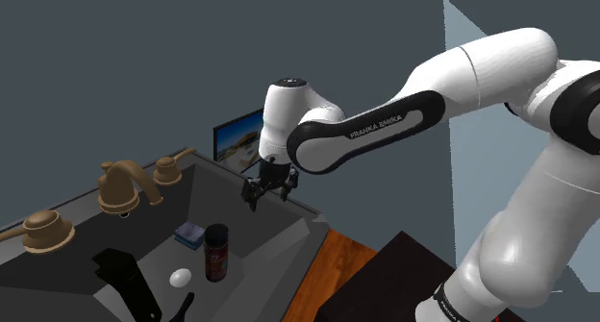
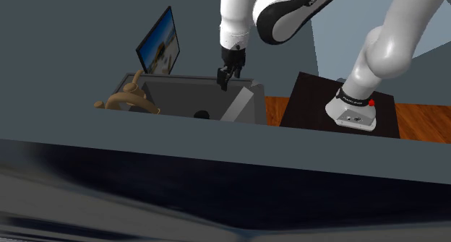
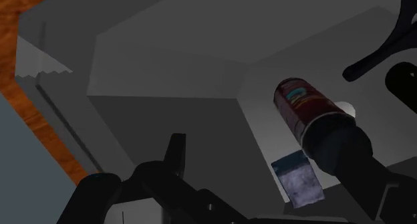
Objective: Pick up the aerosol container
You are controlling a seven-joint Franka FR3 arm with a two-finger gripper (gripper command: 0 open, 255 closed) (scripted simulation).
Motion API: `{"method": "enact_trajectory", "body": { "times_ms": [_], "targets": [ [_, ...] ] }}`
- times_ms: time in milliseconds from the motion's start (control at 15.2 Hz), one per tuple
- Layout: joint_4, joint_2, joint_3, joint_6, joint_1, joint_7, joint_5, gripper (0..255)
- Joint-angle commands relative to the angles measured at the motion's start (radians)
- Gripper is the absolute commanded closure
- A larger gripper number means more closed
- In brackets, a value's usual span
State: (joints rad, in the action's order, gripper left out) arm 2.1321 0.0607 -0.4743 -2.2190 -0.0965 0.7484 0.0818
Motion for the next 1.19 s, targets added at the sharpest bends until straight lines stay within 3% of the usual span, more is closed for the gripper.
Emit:
{"method": "enact_trajectory", "body": {
  "times_ms": [0, 660, 1122],
  "targets": [
    [-0.054, 0.084, -0.005, -0.015, -0.015, 0.048, 0.042, 0],
    [-0.409, 0.485, 0.034, -0.006, -0.171, 0.226, 0.201, 0],
    [-0.396, 0.54, 0.055, -0.072, -0.185, 0.243, 0.229, 0]
  ]
}}
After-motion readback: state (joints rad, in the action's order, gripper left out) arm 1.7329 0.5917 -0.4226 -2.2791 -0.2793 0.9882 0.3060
